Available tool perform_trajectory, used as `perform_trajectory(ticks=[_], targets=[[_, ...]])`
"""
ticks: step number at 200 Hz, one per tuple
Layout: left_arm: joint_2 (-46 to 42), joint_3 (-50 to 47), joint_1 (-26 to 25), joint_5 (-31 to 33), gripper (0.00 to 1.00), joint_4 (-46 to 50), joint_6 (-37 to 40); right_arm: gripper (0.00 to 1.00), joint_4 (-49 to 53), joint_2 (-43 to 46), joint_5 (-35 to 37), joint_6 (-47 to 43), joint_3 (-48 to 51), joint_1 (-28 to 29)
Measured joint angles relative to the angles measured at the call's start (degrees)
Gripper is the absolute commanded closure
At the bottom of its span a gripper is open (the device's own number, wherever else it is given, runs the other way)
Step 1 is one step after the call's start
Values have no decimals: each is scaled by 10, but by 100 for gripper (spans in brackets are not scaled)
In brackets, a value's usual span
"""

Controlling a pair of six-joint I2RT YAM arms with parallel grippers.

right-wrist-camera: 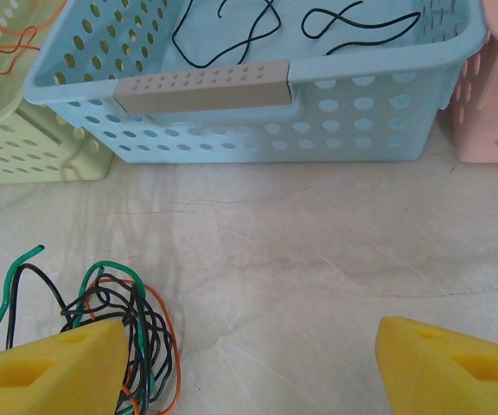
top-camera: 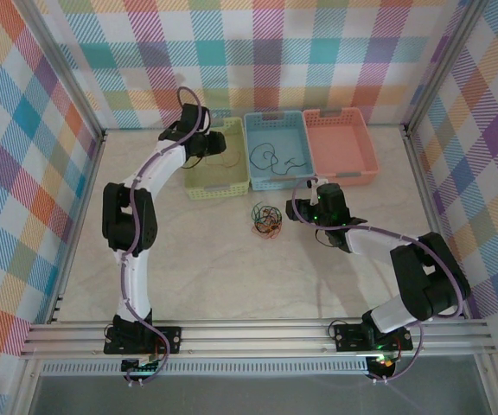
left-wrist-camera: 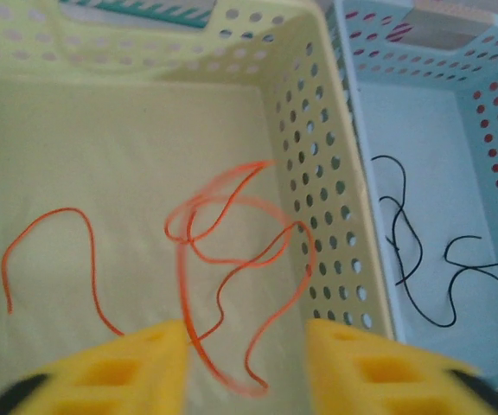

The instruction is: Untangle the cables

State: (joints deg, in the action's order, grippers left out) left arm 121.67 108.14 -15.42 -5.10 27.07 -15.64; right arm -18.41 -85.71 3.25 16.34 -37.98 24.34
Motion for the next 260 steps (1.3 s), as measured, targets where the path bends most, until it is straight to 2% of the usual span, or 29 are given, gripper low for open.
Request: perform_trajectory(ticks=[15, 50, 76, 109, 153, 198, 260], targets=[[-9, -11, 2, 0, 27, -2, 1, 25, 0, 0, -4, 0, 0, 0], [-83, -91, 2, -12, 27, -6, -13, 28, 1, -4, -18, -1, -3, 0], [-209, -223, 2, -50, 28, -54, -38, 33, 19, -14, -46, -6, -26, 0], [-392, -447, 0, -109, 29, -179, -89, 38, 62, -15, -96, -15, -68, 0], [-446, -619, -12, -146, 33, -258, -135, 40, 124, -49, -157, -27, -144, 25], [-478, -667, -41, -163, 34, -275, -151, 45, 160, -139, -197, -20, -213, 64], [-521, -684, -56, -165, 34, -288, -150, 44, 181, -197, -183, -3, -251, 74]])
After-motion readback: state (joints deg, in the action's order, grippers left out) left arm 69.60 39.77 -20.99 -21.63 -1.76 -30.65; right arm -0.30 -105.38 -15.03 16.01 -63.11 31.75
